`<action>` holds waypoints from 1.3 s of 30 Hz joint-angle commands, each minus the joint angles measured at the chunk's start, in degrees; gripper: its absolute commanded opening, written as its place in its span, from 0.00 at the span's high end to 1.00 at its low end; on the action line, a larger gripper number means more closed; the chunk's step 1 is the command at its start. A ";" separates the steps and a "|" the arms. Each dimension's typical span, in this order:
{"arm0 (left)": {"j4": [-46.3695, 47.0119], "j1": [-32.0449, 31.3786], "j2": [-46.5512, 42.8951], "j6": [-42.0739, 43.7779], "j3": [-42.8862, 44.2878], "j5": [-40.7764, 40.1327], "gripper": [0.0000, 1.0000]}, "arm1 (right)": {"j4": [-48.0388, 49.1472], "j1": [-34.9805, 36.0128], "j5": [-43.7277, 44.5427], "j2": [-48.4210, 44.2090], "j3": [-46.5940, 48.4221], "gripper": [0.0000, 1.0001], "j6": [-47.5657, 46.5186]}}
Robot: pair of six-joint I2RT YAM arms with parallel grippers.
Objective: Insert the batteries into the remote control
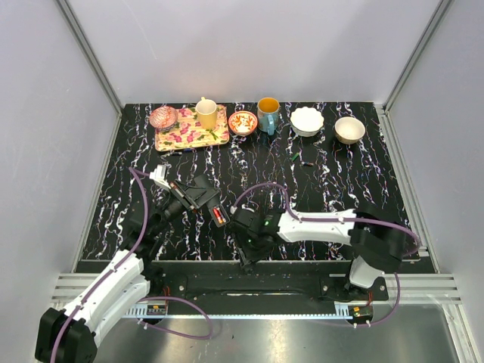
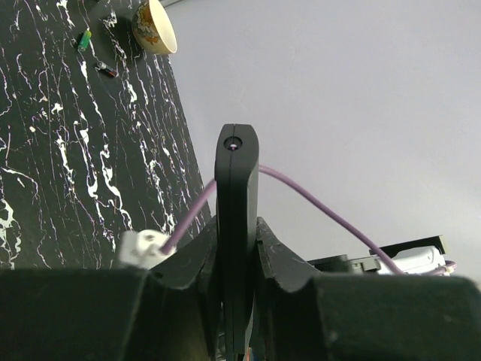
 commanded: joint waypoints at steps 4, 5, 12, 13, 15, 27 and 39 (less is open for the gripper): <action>2.15 -0.17 -0.15 0.39 -0.07 0.22 1.00 | -4.06 -5.08 6.35 -10.83 0.90 0.64 -0.05; 2.24 -0.17 0.12 0.39 -0.07 0.14 1.00 | -3.72 -7.18 6.26 -13.01 0.19 0.64 0.21; 3.73 -0.17 1.26 0.30 -0.33 -0.56 1.00 | 4.63 -28.02 8.09 -20.86 -6.32 0.66 13.55; 3.91 -0.17 1.52 0.30 -0.24 -0.57 1.00 | 5.42 -30.73 8.63 -21.03 -6.58 0.66 18.44; 4.43 -0.17 1.96 0.48 0.02 -0.57 1.00 | 7.70 -32.60 12.31 -20.68 -7.63 0.66 24.09; 5.92 -0.26 2.05 1.18 -0.59 -1.01 1.00 | 6.13 -34.54 22.43 -7.51 -5.18 0.64 50.56; 7.60 -0.17 2.31 0.92 -2.62 -0.66 1.00 | 2.62 -34.37 18.57 -3.45 2.64 0.21 43.82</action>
